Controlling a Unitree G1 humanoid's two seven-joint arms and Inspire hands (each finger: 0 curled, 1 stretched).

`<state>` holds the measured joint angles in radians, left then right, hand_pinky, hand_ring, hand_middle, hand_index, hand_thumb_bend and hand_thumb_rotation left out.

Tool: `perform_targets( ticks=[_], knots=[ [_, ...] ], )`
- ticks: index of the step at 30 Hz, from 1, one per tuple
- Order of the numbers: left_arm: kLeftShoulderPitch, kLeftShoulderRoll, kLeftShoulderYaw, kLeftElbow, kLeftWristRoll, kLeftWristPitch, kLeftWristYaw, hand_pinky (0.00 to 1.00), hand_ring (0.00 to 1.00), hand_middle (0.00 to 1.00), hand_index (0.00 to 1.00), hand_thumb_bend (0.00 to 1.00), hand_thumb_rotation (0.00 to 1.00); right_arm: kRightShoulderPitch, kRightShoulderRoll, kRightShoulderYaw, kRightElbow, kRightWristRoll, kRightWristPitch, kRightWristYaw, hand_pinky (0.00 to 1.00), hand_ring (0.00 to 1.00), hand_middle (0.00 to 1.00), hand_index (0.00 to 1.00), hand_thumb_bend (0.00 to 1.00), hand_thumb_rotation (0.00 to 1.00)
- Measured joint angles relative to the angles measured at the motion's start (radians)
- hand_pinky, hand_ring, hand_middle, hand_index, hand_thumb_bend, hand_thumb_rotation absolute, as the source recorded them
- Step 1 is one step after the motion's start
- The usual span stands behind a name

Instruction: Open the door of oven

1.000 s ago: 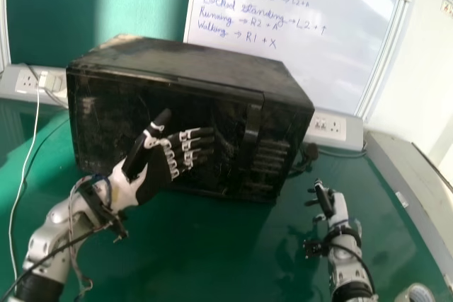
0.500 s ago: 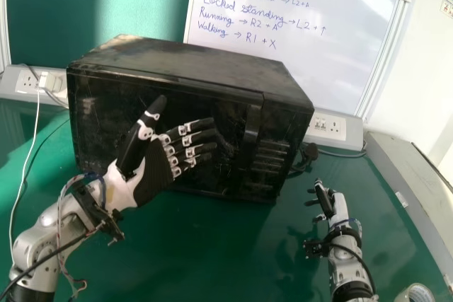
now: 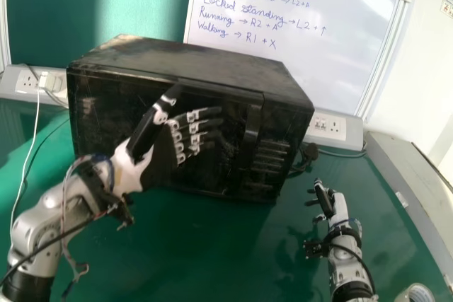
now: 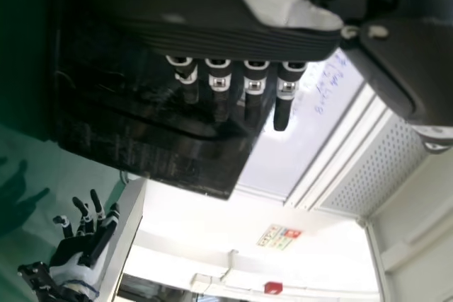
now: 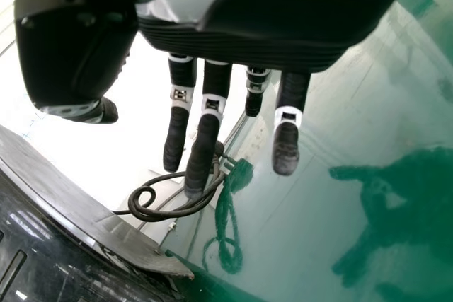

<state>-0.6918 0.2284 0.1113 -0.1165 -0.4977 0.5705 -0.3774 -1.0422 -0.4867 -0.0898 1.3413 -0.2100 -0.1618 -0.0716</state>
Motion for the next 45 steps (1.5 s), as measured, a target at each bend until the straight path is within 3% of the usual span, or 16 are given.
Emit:
perform_targets(
  ticks=[3,6,13,23,31,45],
  knots=[
    [-0.039,0.009,-0.024,0.05,0.035,-0.014,-0.014,0.8,0.94,0.94,0.88,1.0,0.88,0.0,0.0,-0.003,0.0,0.001,0.0,0.002,0.16,0.23,0.36,0.56,0.61,0.33],
    [-0.086,0.011,-0.036,0.14,0.069,-0.065,-0.045,0.85,0.95,0.94,0.91,1.0,0.87,0.0,0.0,-0.003,0.001,0.001,-0.001,0.002,0.17,0.23,0.36,0.54,0.61,0.34],
    [-0.197,0.029,-0.082,0.334,0.184,-0.159,-0.101,0.86,0.92,0.91,0.88,1.0,0.9,0.0,0.001,-0.003,0.001,0.001,-0.006,0.002,0.16,0.23,0.36,0.57,0.62,0.36],
    [-0.275,0.029,-0.107,0.451,0.264,-0.225,-0.143,0.88,0.92,0.91,0.86,1.0,0.89,0.0,0.002,0.002,0.001,0.001,-0.006,-0.003,0.16,0.23,0.36,0.57,0.62,0.36],
    [-0.31,0.012,-0.14,0.56,0.361,-0.296,-0.122,0.88,0.91,0.9,0.87,1.0,0.89,0.0,0.002,0.001,0.002,0.0,-0.009,-0.003,0.16,0.23,0.36,0.58,0.61,0.36],
    [-0.374,-0.031,-0.146,0.759,0.44,-0.406,-0.066,0.86,0.89,0.88,0.86,0.99,0.93,0.0,0.004,-0.002,0.002,0.001,-0.012,-0.003,0.16,0.23,0.36,0.58,0.6,0.4]
  ],
)
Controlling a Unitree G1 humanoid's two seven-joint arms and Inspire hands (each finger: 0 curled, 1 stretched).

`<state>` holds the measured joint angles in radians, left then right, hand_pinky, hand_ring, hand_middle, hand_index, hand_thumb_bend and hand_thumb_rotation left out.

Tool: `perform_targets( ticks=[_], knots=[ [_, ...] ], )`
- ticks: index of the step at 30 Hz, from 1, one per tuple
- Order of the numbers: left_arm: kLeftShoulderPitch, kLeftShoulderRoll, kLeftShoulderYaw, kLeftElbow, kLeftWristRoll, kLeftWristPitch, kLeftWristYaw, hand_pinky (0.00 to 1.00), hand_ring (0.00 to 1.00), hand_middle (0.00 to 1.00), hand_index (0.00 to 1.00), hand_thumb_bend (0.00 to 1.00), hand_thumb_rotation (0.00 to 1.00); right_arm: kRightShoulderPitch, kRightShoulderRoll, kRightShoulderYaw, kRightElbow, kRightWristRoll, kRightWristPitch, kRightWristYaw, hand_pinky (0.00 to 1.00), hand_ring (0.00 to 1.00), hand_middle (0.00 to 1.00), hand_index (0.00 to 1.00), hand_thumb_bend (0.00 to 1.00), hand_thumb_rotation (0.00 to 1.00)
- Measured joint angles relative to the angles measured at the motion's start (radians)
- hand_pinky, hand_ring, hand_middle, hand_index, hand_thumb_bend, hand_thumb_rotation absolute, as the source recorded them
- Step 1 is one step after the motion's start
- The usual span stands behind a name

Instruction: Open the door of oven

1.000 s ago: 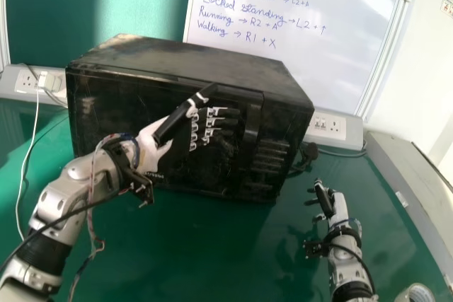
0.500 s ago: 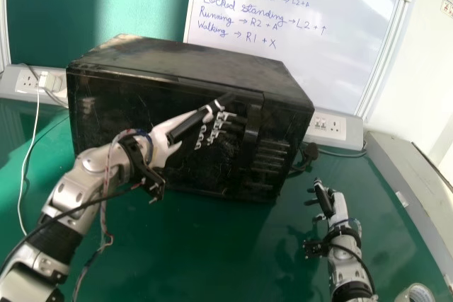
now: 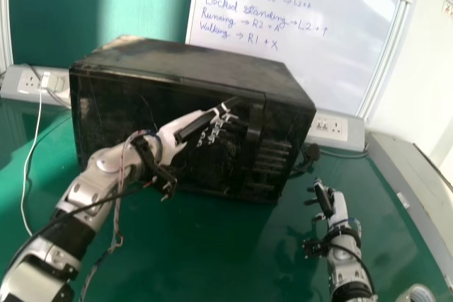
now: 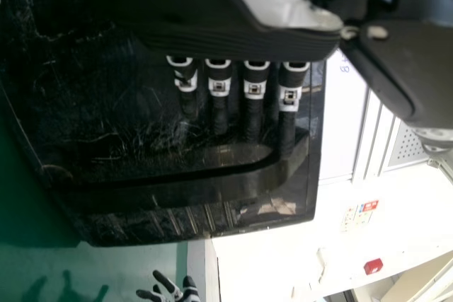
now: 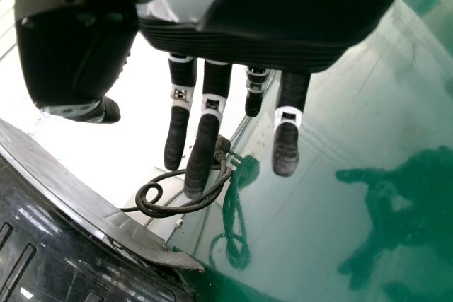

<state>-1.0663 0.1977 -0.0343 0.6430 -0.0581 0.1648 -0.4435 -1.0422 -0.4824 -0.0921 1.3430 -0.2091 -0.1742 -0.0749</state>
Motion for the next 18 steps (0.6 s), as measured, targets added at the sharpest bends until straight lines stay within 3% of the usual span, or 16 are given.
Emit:
perform_targets(
  ticks=[18],
  knots=[
    [-0.092,-0.04,0.017,0.257,0.015,-0.088,0.035,0.84,0.92,0.88,0.85,0.98,0.91,0.0,0.0,-0.002,0.0,0.001,0.003,-0.003,0.16,0.23,0.35,0.57,0.59,0.39]
  ],
)
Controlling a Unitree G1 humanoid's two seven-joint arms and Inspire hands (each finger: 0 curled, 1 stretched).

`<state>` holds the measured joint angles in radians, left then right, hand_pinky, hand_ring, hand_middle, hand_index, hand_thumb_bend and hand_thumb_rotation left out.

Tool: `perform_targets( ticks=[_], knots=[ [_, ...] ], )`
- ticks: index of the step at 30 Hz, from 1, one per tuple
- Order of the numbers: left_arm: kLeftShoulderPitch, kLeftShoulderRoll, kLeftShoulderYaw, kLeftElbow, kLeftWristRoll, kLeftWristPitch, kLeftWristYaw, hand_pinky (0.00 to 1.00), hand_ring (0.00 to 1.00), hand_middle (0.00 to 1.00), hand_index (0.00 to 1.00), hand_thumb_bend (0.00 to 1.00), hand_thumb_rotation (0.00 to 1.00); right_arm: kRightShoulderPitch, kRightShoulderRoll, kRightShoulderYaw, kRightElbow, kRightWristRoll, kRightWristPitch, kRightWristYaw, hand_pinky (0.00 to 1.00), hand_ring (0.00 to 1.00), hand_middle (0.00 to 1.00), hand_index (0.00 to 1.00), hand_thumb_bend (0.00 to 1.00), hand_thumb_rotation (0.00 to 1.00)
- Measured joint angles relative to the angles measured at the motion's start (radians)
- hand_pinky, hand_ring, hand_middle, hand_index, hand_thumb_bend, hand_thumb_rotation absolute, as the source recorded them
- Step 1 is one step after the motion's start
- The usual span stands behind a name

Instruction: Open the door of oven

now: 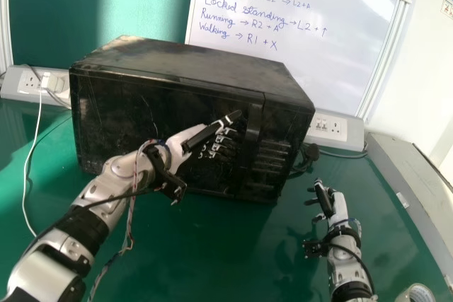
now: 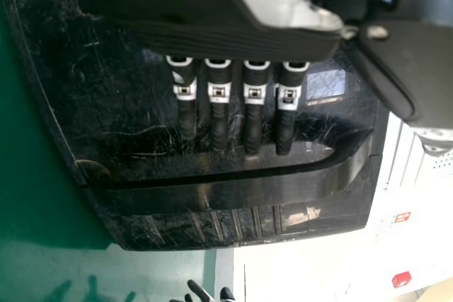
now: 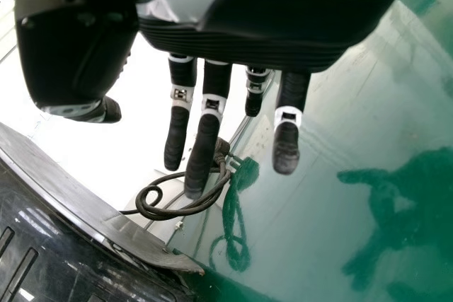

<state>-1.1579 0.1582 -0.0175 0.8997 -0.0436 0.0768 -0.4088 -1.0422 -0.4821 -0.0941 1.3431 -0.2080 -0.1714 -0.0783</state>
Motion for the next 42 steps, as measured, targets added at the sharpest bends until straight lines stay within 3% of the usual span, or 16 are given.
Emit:
perform_targets(
  ticks=[5,7,9,17,29,36,42],
  knots=[
    [-0.021,-0.011,0.026,0.076,-0.018,-0.042,0.0,0.83,0.93,0.88,0.85,0.99,0.92,0.0,0.0,0.001,0.0,0.0,0.0,0.0,0.16,0.23,0.36,0.58,0.59,0.39],
    [-0.029,-0.017,0.04,0.103,-0.023,-0.054,-0.003,0.88,0.94,0.9,0.87,0.97,0.9,0.0,0.0,0.0,0.0,0.0,0.0,0.0,0.16,0.22,0.35,0.58,0.6,0.4],
    [-0.037,-0.023,0.067,0.136,-0.052,-0.062,-0.023,0.92,0.93,0.91,0.89,0.97,0.88,0.0,0.0,0.001,0.0,-0.001,0.0,0.0,0.15,0.22,0.36,0.56,0.59,0.41],
    [-0.048,-0.039,0.12,0.245,-0.095,-0.119,-0.086,0.93,0.9,0.91,0.9,1.0,0.89,0.0,0.0,0.001,0.0,-0.001,0.0,0.0,0.15,0.22,0.35,0.57,0.6,0.41],
    [-0.049,-0.062,0.162,0.3,-0.094,-0.139,-0.102,0.9,0.89,0.93,0.92,1.0,0.9,0.0,0.001,-0.002,0.0,0.001,0.0,0.0,0.15,0.22,0.36,0.58,0.6,0.38],
    [-0.056,-0.07,0.152,0.312,-0.064,-0.157,-0.087,0.89,0.87,0.89,0.89,1.0,0.91,0.0,0.002,-0.004,0.0,0.001,0.0,0.0,0.16,0.23,0.36,0.57,0.61,0.42],
    [-0.065,-0.075,0.173,0.331,-0.067,-0.159,-0.104,0.99,0.94,0.93,0.94,1.0,0.9,0.0,0.002,-0.002,0.0,-0.001,0.0,0.0,0.16,0.23,0.36,0.56,0.6,0.41]
  ],
)
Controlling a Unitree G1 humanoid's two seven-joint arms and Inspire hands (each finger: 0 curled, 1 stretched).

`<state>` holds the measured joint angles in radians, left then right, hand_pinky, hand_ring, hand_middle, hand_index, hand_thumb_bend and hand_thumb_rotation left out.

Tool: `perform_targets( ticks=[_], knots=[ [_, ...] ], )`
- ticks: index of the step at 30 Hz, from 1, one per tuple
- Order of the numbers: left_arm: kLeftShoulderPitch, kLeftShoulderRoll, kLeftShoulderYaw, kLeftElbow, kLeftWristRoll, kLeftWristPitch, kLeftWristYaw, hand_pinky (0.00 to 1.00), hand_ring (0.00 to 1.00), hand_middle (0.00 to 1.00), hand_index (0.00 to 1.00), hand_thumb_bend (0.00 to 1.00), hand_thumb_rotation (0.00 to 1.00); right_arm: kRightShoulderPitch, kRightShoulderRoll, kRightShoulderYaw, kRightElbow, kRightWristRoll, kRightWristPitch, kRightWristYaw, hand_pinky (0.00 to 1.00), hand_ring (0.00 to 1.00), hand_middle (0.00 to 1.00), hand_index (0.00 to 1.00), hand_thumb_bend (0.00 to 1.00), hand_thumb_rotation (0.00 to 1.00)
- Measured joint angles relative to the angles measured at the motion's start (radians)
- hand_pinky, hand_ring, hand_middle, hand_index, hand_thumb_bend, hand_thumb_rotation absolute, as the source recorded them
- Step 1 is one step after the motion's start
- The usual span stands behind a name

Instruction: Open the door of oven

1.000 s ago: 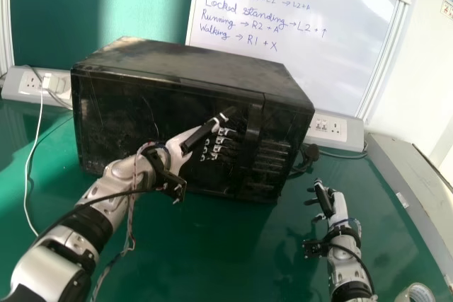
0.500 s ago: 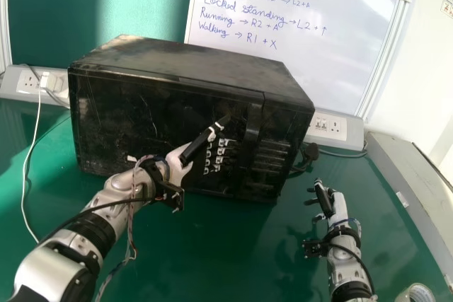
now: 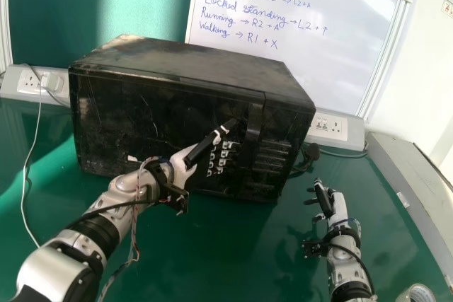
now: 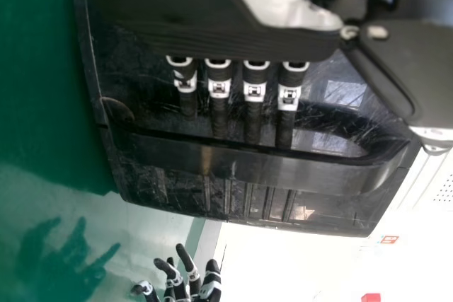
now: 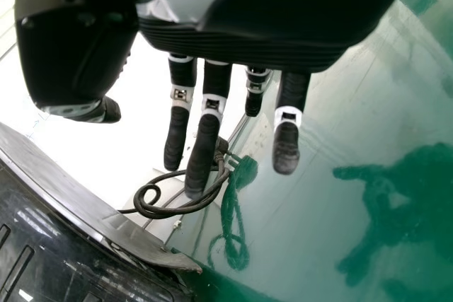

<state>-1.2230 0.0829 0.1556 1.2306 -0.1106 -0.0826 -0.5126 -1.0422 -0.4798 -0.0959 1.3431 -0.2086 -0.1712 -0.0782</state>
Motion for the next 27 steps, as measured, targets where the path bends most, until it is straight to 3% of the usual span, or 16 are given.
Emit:
perform_targets(
  ticks=[9,13,18,22,27],
  knots=[
    [-0.001,-0.01,0.046,0.029,-0.023,-0.02,-0.053,0.93,0.93,0.93,0.95,1.0,0.89,0.0,0.0,0.003,0.0,0.0,0.0,0.0,0.17,0.23,0.36,0.56,0.6,0.42],
    [-0.007,-0.019,0.057,0.032,-0.028,-0.02,-0.069,0.95,0.92,0.93,0.99,1.0,0.9,0.0,0.0,0.003,0.0,0.0,-0.002,0.001,0.17,0.23,0.36,0.57,0.6,0.42],
    [-0.012,-0.027,0.061,0.032,-0.028,-0.024,-0.075,0.95,0.91,0.92,0.99,1.0,0.9,0.0,0.0,0.002,0.0,0.001,-0.002,0.001,0.17,0.23,0.35,0.57,0.57,0.35],
    [-0.012,-0.033,0.061,0.032,-0.028,-0.027,-0.074,0.96,0.92,0.92,0.97,1.0,0.91,0.0,0.0,0.003,0.0,0.0,-0.002,0.001,0.17,0.23,0.36,0.57,0.6,0.41],
    [-0.012,-0.035,0.062,0.033,-0.028,-0.03,-0.076,0.91,0.89,0.9,0.93,1.0,0.9,0.0,0.0,0.002,0.0,0.001,-0.002,0.001,0.16,0.23,0.36,0.58,0.6,0.43]
  ],
)
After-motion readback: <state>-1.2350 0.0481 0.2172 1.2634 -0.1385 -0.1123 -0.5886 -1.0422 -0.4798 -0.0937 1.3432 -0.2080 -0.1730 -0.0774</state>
